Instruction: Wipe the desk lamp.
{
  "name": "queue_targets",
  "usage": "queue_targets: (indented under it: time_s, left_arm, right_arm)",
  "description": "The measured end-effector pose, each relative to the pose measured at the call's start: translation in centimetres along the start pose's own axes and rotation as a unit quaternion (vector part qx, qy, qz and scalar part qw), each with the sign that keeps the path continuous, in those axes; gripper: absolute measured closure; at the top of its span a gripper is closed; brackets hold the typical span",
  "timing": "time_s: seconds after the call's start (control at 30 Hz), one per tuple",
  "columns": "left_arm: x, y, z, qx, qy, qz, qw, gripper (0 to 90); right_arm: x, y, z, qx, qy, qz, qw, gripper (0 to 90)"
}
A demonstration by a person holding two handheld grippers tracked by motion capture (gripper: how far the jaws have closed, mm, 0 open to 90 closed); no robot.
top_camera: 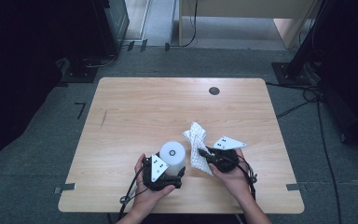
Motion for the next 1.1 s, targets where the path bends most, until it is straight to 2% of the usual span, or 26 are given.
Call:
queue_targets:
  time_s: [0.1,0.17,0.2,0.3,0.33,0.37,0.43,0.47,0.5,0.53,0.57,0.6,0.63,0.73,0.83,0.97,1.1]
  left_arm:
    - [0.4,-0.3,-0.1,-0.015,-0.011,0.0,0.9998,6.6]
    - [0.6,-0.5,0.1,-0.018,0.0,0.003,0.9998,7.1]
    - [0.7,-0.6,0.3,-0.005,0.006,0.005,1.0,7.6]
    - [0.8,-1.0,1.1,0.01,0.036,0.012,0.9992,8.1]
    - [0.7,-1.2,1.5,0.021,0.056,0.009,0.9982,8.1]
    - [0.7,-1.3,1.8,0.031,0.066,0.009,0.9973,8.1]
    - [0.6,-1.7,2.5,0.054,0.095,0.01,0.994,8.2]
    - [0.5,-1.9,2.8,0.059,0.115,0.014,0.9915,8.2]
    - [0.5,-2.0,3.2,0.063,0.139,0.019,0.9881,8.2]
    - [0.3,-2.1,3.5,0.074,0.17,0.029,0.9822,8.2]
    - [0.2,-2.0,3.7,0.083,0.19,0.033,0.9778,8.2]
    - [0.2,-2.0,3.8,0.089,0.201,0.042,0.9746,8.2]
    - [0.2,-2.0,3.8,0.092,0.204,0.044,0.9736,8.2]
    - [0.1,-2.1,3.9,0.082,0.216,0.046,0.9719,8.2]
    - [0.1,-2.3,3.9,0.078,0.219,0.042,0.9716,8.2]
    - [-0.1,-2.6,3.9,0.076,0.223,0.034,0.9713,8.2]
    - [-0.4,-3.0,4.2,0.065,0.224,0.021,0.9723,8.3]
  right_arm:
    - [0.1,0.0,0.0,0.001,0.001,0.002,1.0,78.6]
    - [0.0,0.0,0.0,-0.001,0.001,0.002,1.0,78.6]
    - [0.0,0.0,0.1,-0.002,0.0,0.001,1.0,78.6]
    - [-0.1,-0.1,0.1,-0.001,0.0,-0.001,1.0,78.6]
    - [-0.1,-0.1,0.1,-0.002,0.0,-0.002,1.0,78.6]
    - [-0.3,-0.2,0.0,0.0,-0.003,-0.007,1.0,78.6]
    - [-0.5,-0.6,0.1,0.001,-0.01,-0.017,0.9998,78.5]
    - [-0.8,-0.8,0.3,-0.002,-0.013,-0.023,0.9996,78.5]
    - [-1.0,-1.1,0.4,-0.007,-0.017,-0.029,0.9994,78.5]
    - [-1.3,-1.3,0.5,-0.011,-0.02,-0.035,0.9991,78.4]
    - [-1.6,-1.6,0.7,-0.014,-0.023,-0.044,0.9987,78.5]
    - [-1.9,-1.9,0.8,-0.016,-0.027,-0.05,0.9983,78.4]
    - [-2.2,-2.2,0.9,-0.017,-0.029,-0.057,0.9978,78.4]
    - [-3.1,-3.2,1.5,-0.022,-0.046,-0.079,0.9955,78.3]
    - [-3.0,-3.5,2.0,-0.026,-0.055,-0.082,0.9948,78.3]
    - [-1.7,-2.8,2.7,-0.029,-0.063,-0.06,0.9958,78.4]
    - [0.0,-1.5,2.9,-0.025,-0.06,-0.022,0.9976,78.5]
Point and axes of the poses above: each handheld gripper's, and its own axes: x roughly forward along the jaws, y roughly out of its underside, z roughly to its left, the point moved 2 cm from there along x, roughly forward along the jaws, and after that the axes turned 13 degrees about -x, right-handed, at the moved point
